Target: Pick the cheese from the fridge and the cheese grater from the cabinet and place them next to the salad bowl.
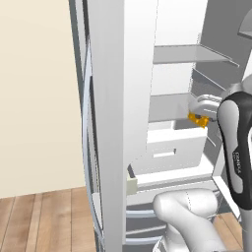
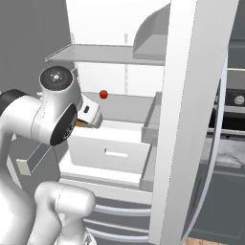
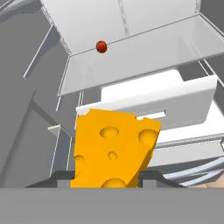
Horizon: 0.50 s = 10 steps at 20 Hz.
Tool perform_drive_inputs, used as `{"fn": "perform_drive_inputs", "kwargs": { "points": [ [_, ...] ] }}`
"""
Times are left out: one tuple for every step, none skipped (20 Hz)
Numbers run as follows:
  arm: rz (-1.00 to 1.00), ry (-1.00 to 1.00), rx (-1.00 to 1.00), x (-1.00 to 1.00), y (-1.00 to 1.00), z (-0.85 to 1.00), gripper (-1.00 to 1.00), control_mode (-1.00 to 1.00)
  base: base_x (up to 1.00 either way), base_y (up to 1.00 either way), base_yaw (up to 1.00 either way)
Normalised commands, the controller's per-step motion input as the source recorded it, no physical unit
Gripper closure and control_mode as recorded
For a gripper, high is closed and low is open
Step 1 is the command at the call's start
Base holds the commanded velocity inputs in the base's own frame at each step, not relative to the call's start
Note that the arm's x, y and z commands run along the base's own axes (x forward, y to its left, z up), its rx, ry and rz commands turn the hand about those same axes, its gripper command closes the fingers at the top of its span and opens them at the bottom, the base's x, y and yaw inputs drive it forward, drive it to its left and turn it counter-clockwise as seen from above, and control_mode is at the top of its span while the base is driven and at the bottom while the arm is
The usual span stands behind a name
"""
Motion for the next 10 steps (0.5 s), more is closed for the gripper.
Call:
{"fn": "perform_drive_inputs", "kwargs": {
  "points": [
    [0.00, 0.12, 0.00, -0.16, 0.03, -0.20, 1.00, -1.00, 0.00, 0.00, 0.00],
    [0.00, 0.11, 0.00, -0.15, 0.00, -0.09, 1.00, -1.00, 0.00, 0.00, 0.00],
    [0.00, 0.05, 0.03, -0.10, 0.00, 0.00, 1.00, -1.00, 0.00, 0.00, 0.00],
    [0.00, 0.04, 0.00, 0.00, 0.00, 0.00, 1.00, -1.00, 0.00, 0.00, 0.00],
    [0.00, 0.00, 0.00, 0.00, 0.00, 0.00, 1.00, -1.00, 0.00, 0.00, 0.00],
    [0.00, 0.00, 0.00, 0.00, 0.00, 0.00, 1.00, -1.00, 0.00, 0.00, 0.00],
    [0.00, 0.00, 0.00, 0.00, 0.00, 0.00, 1.00, -1.00, 0.00, 0.00, 0.00],
    [0.00, 0.00, 0.00, 0.00, 0.00, 0.00, 1.00, -1.00, 0.00, 0.00, 0.00],
    [0.00, 0.00, 0.00, 0.00, 0.00, 0.00, 1.00, -1.00, 0.00, 0.00, 0.00],
    [0.00, 0.00, 0.00, 0.00, 0.00, 0.00, 1.00, -1.00, 0.00, 0.00, 0.00]
  ]
}}
